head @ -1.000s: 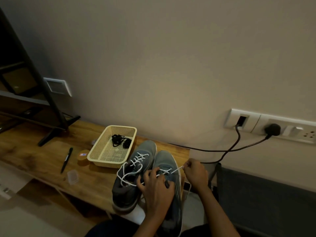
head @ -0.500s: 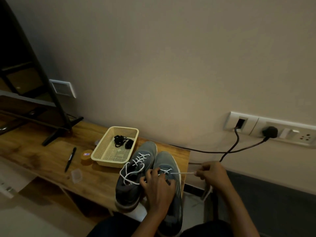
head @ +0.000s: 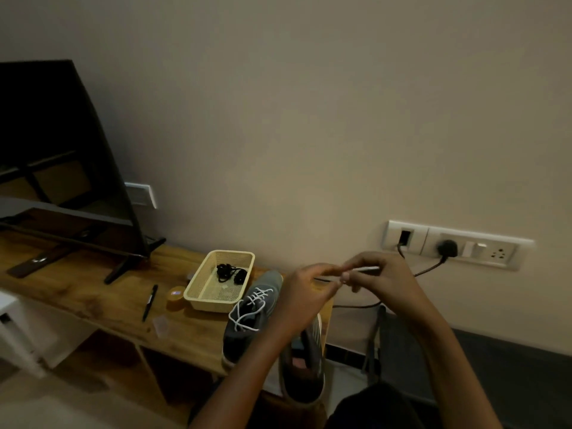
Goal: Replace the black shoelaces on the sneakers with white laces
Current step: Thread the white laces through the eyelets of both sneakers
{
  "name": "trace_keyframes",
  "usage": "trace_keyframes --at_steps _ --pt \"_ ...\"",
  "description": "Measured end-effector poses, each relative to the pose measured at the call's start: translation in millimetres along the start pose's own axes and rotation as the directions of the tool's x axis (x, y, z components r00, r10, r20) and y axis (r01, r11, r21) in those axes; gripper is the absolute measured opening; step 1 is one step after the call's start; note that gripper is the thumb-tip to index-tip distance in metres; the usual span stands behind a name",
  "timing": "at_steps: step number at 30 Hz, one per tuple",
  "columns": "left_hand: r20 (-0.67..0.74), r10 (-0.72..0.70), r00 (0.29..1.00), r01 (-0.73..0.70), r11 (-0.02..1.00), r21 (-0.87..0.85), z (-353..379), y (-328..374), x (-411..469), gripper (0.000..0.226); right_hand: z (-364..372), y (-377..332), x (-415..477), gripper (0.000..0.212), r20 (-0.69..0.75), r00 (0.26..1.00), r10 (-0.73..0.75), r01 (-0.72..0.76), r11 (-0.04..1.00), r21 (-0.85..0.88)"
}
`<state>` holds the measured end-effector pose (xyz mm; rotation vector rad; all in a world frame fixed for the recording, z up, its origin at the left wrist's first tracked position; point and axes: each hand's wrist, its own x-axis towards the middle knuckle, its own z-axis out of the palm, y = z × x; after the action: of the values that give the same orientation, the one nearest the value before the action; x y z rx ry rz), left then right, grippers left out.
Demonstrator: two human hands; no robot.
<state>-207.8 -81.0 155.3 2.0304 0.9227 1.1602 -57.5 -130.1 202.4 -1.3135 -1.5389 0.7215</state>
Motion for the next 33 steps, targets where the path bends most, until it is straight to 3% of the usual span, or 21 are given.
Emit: trace_keyframes --at_steps 5,9,12,14,15,17,21,26,30,33 --pt "-0.092 0.047 0.995 -0.05 0.998 -0.026 -14 14 3 0.012 19 -4 -1 0.006 -0.131 0.99 0.054 -0.014 0.957 0.291" --pt "-0.097 -0.001 0.995 -0.005 0.998 -0.067 -16 5 0 0.012 41 10 0 0.021 -0.135 0.969 0.208 -0.063 0.734 0.676" --pt "-0.238 -0.224 0.945 0.21 0.974 -0.085 -12 -21 1 0.014 50 21 9 0.019 -0.131 0.948 0.289 -0.055 0.557 0.828" --pt "-0.308 -0.403 0.862 0.422 0.906 -0.003 -8 -54 0 0.019 52 37 20 0.019 -0.162 0.929 0.333 -0.035 0.515 0.856" --pt "-0.271 -0.481 0.834 0.512 0.857 0.056 -5 -71 -2 0.021 53 47 27 0.018 -0.177 0.917 0.356 -0.031 0.509 0.86" --pt "-0.14 -0.596 0.79 0.613 0.772 0.167 6 -102 -11 0.023 58 69 41 0.02 -0.19 0.899 0.396 -0.067 0.552 0.831" --pt "0.006 -0.669 0.743 0.617 0.689 0.38 29 -134 -29 0.035 79 117 66 0.022 -0.237 0.87 0.433 -0.244 0.794 0.556" --pt "-0.053 -0.632 0.773 0.548 0.623 0.558 39 -139 -26 0.035 103 154 73 0.019 -0.207 0.892 0.401 -0.334 0.895 0.295" --pt "-0.069 -0.62 0.782 0.538 0.613 0.579 41 -143 -23 0.03 110 170 76 0.02 -0.1 0.921 0.377 -0.369 0.925 0.086" --pt "-0.092 -0.656 0.749 0.591 0.6 0.54 37 -147 -20 0.027 118 179 76 0.028 0.025 0.939 0.343 -0.338 0.935 -0.109"
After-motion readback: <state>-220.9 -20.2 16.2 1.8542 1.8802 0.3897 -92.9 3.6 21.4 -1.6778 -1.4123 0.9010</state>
